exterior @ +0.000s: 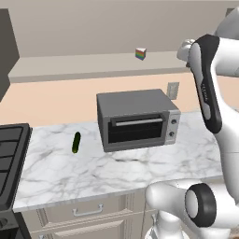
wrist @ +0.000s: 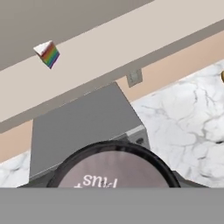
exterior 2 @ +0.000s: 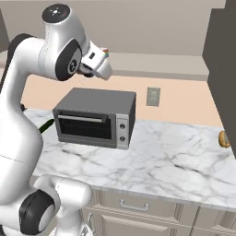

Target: Pick the yogurt and boxed food from the counter and place them in the cabinets closest to them.

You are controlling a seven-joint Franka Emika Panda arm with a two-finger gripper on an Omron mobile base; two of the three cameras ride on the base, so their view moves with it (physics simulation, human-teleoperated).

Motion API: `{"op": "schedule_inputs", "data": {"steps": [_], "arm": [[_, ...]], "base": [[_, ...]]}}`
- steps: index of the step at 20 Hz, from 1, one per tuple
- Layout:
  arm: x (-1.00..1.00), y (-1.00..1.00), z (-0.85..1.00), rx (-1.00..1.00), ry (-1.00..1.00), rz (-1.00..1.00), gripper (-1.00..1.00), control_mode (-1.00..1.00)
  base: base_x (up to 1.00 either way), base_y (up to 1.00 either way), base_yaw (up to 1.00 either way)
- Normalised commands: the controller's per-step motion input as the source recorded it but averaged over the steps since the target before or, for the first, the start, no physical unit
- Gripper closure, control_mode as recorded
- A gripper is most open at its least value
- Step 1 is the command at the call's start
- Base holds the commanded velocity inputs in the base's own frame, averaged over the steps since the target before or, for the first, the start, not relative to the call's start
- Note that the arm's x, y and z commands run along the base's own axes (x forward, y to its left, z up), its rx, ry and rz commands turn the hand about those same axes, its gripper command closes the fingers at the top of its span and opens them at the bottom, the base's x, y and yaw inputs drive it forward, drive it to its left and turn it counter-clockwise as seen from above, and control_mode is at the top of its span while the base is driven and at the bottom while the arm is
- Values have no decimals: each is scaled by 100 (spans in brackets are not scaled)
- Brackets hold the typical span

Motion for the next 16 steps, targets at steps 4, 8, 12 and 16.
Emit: {"op": "schedule_inputs", "data": {"steps": [4, 8, 12, 16], "arm": [[38, -20, 5, 0, 0, 0, 100, -100], [46, -17, 1, 0, 0, 0, 100, -100], [21, -10, 0, 0, 0, 3, 100, -100], [14, -6, 0, 0, 3, 4, 100, -100]], "base": [[0, 0, 0], [0, 0, 0], [0, 0, 0], [0, 0, 0]]}}
